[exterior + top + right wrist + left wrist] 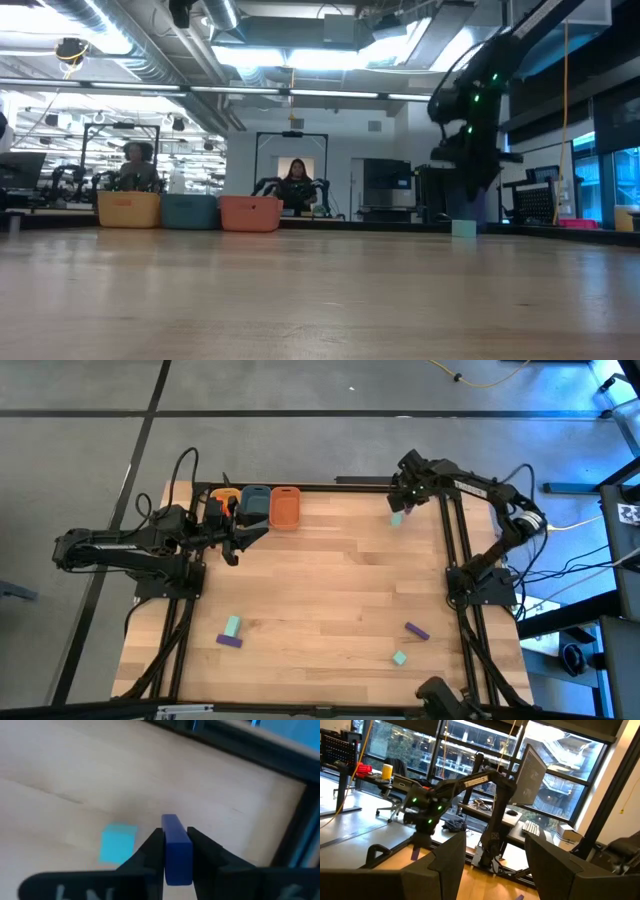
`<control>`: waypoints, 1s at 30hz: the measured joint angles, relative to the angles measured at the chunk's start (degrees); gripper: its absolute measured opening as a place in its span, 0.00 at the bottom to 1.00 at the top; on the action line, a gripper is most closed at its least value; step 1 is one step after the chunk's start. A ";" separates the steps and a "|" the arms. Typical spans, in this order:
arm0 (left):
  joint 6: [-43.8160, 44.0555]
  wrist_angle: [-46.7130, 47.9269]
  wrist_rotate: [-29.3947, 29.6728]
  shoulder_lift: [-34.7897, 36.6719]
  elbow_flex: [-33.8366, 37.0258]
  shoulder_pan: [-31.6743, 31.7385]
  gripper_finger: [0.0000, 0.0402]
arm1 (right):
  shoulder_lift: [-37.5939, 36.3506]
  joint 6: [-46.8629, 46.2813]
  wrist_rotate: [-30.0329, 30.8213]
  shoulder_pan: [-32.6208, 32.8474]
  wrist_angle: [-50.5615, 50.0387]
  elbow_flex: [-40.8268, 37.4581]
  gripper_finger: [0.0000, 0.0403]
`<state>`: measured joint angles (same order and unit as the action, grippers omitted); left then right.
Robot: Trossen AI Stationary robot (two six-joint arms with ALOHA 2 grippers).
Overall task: Sort & place blocks by color
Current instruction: Put the top violet block into the blue bin
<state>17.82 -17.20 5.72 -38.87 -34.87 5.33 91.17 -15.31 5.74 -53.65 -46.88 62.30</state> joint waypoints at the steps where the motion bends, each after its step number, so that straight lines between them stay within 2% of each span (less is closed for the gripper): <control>1: 0.00 0.01 -0.01 0.00 0.00 0.01 0.48 | -1.72 0.69 -0.01 0.42 -0.36 0.00 0.15; 4: 0.00 0.01 -0.02 0.00 0.00 0.01 0.48 | -8.94 0.76 -0.84 2.40 -0.49 0.00 0.15; 7: 0.02 0.01 0.00 0.00 0.00 0.01 0.48 | -16.74 -0.38 -4.69 5.84 0.45 -0.02 0.15; 12: 0.02 0.00 -0.02 0.00 0.00 0.00 0.48 | -28.83 -3.95 -7.85 16.16 6.11 0.00 0.15; 16: 0.00 -0.01 -0.02 0.00 0.00 0.01 0.48 | -34.58 -6.35 -7.97 26.24 12.03 0.00 0.15; 19: 0.00 0.01 -0.02 0.00 0.00 0.01 0.48 | -36.06 -6.96 -5.51 33.94 17.56 0.00 0.15; 24: 0.00 0.01 -0.37 0.00 0.00 0.00 0.48 | -34.47 -5.61 2.24 45.31 25.21 0.00 0.15; 26: 0.00 0.01 -0.72 0.00 0.00 0.01 0.48 | -33.16 -4.93 4.72 48.47 27.06 0.00 0.15; 30: -0.02 0.01 -0.74 0.00 0.00 0.00 0.48 | -30.40 -3.51 4.96 52.48 32.54 0.00 0.15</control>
<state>17.80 -17.19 4.97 -38.87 -34.87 5.33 60.77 -18.82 10.70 -1.17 -14.35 62.30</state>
